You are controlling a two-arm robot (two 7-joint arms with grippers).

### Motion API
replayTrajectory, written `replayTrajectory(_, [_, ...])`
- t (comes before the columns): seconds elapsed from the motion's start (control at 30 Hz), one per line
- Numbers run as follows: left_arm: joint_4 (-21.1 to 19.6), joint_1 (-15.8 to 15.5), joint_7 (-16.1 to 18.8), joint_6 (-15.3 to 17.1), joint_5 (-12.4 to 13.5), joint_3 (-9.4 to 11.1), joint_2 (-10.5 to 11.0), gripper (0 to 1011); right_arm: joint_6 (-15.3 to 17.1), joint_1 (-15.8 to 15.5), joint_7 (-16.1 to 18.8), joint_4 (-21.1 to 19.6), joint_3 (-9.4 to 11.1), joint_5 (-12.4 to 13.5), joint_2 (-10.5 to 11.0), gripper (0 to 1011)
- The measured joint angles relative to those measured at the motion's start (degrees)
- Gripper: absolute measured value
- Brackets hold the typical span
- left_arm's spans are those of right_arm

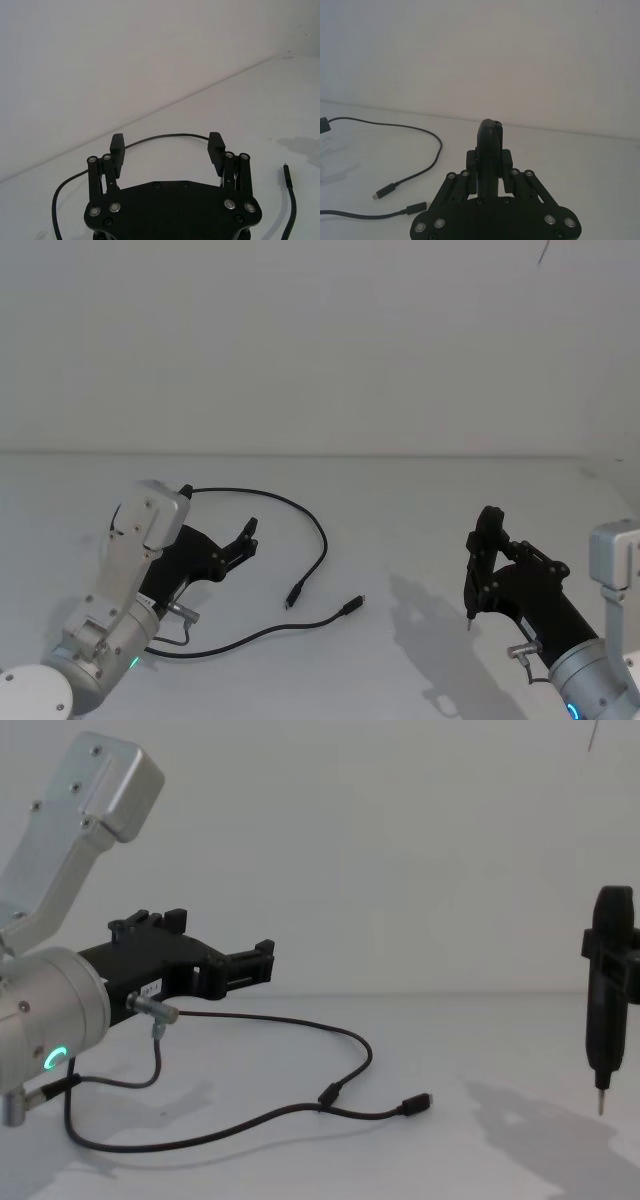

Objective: Pick up the data cable with the one hand.

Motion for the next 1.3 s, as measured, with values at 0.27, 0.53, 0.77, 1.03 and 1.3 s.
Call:
replayTrajectory(0.27, [0.02,0.00,0.00,0.00,0.00,0.00,0.00,1001,0.00,0.00,0.00,0.00,0.00,0.00,0.00,279])
replayTrajectory(0.53, [0.05,-0.01,-0.09,0.02,-0.01,0.00,0.00,1001,0.00,0.01,0.00,0.00,0.00,0.00,0.00,279])
replayTrajectory(0.77, [0.49,-0.57,-2.08,-0.09,-0.54,0.12,0.15,1001,0.00,0.00,0.00,0.00,0.00,0.00,0.00,279])
replayTrajectory(1.03, [1.26,-1.79,-7.24,-0.25,-2.53,0.52,1.07,1001,0.00,0.00,0.00,0.00,0.00,0.00,0.00,279])
replayTrajectory(1.3, [1.73,-3.00,-13.43,0.70,-4.95,1.01,2.51,1001,0.00,0.00,0.00,0.00,0.00,0.00,0.00,279])
